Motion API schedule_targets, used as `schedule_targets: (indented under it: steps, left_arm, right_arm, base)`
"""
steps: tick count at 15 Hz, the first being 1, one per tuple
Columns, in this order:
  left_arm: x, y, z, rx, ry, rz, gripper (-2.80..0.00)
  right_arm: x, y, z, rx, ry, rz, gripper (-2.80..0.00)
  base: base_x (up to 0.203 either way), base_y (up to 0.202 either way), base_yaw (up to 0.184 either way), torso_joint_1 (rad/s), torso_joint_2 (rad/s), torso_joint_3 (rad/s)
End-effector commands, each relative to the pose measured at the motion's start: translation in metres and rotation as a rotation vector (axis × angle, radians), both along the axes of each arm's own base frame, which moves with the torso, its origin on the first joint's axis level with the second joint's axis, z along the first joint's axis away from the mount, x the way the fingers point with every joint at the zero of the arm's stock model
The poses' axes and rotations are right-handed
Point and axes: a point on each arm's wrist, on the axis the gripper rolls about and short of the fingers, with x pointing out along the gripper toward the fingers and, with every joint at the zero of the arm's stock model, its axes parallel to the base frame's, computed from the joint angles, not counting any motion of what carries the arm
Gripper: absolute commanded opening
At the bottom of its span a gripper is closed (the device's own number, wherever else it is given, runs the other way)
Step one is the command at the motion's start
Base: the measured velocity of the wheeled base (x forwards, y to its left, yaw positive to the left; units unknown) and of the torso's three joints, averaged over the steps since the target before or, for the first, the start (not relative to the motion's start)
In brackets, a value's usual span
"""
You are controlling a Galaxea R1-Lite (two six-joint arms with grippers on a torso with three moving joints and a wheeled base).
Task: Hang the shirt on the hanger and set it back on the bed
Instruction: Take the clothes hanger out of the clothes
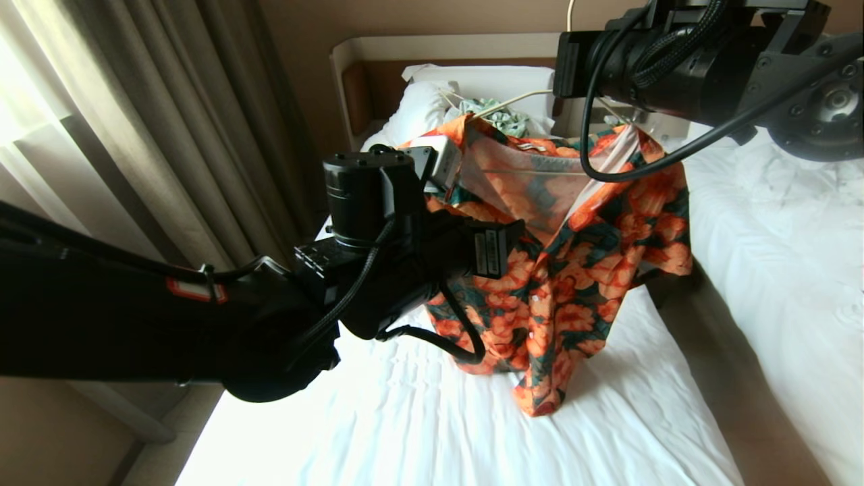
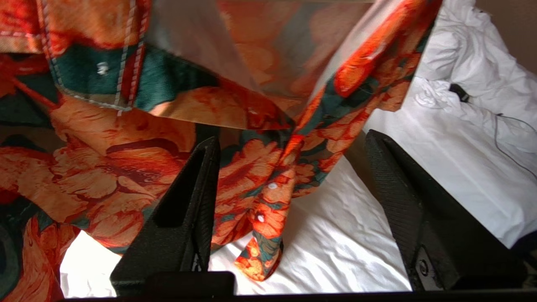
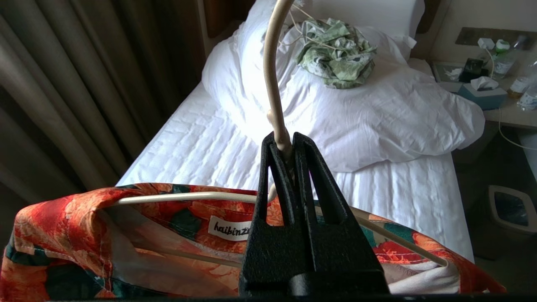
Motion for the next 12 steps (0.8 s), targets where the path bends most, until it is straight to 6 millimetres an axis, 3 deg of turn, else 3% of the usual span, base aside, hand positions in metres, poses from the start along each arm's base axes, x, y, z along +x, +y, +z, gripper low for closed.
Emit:
schedule_targets:
  steps: [1, 5, 9, 12]
  left_arm:
    - [0.016, -0.001, -0.008, 0.006, 0.007, 0.029, 0.0]
    - [0.031, 0.005, -0.013, 0.009, -0.001, 0.065, 0.0]
    - [0.044, 0.001, 0.01, -0.058, -0.072, 0.086, 0.0]
    - [0.049, 0.003, 0.013, -0.072, -0.083, 0.098, 0.0]
  right_arm:
    - [-0.004, -0.001, 0.004, 0.006, -0.01, 0.002, -2.8]
    - [-0.009, 0.001, 0.007, 0.009, -0.018, 0.015, -2.8]
    - [-0.012, 0.001, 0.009, 0.012, -0.023, 0.018, -2.8]
    - [-0.012, 0.0, 0.008, 0.011, -0.018, 0.015, -2.8]
  base:
    - [0.0, 0.0, 0.0, 0.0, 0.0, 0.0]
    - [0.0, 0.0, 0.0, 0.0, 0.0, 0.0]
    - [0.0, 0.0, 0.0, 0.0, 0.0, 0.0]
    - [0.0, 0.0, 0.0, 0.0, 0.0, 0.0]
